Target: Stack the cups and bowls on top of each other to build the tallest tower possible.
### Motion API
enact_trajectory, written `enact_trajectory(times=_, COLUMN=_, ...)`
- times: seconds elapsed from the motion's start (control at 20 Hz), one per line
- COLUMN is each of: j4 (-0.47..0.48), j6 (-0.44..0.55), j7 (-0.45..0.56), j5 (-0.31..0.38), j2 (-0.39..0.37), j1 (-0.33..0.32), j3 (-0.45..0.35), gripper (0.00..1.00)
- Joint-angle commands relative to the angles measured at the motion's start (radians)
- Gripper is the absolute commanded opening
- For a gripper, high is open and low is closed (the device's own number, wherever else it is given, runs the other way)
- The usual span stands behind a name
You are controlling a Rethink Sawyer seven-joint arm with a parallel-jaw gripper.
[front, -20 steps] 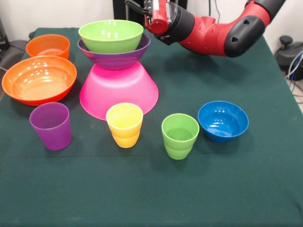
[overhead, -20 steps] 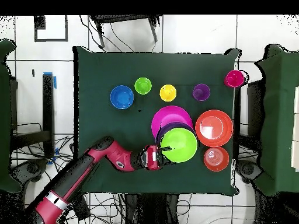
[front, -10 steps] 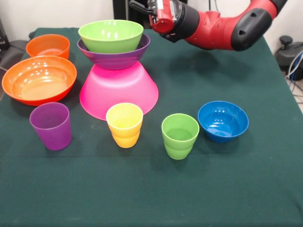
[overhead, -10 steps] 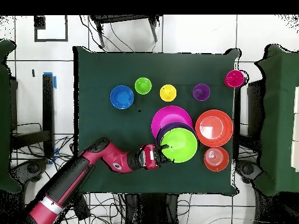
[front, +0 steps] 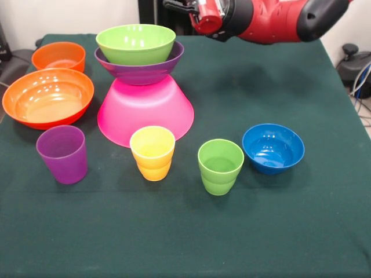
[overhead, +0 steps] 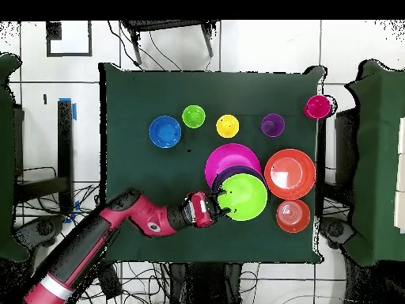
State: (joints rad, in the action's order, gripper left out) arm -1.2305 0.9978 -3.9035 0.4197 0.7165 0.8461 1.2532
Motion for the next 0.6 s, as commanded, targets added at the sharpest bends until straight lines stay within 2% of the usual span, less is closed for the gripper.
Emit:
enact_trajectory(times=0.05, j4=0.011, j6=-0.158, j7=0.054, j5=0.024, j2=-0.060, j1=0.019, j3=-0.167, gripper=1.00)
enact_trajectory(times=0.15, j4=-0.001, j6=-0.193, j7=0.040, j5=0.033, j2=-0.071, j1=0.019, j3=-0.168, gripper=1.00)
enact_trajectory(times=0.2, j4=-0.016, j6=-0.265, j7=-0.012, j5=0.041, j2=-0.077, j1=0.016, j3=-0.166, gripper=1.00)
enact_trajectory(times=0.4, j4=-0.080, j6=-0.471, j7=-0.107, j5=0.070, j2=-0.114, j1=0.002, j3=-0.150, gripper=1.00)
enact_trajectory(times=0.6, j4=-0.116, j6=-0.623, j7=-0.174, j5=0.042, j2=-0.141, j1=-0.011, j3=-0.130, gripper=1.00)
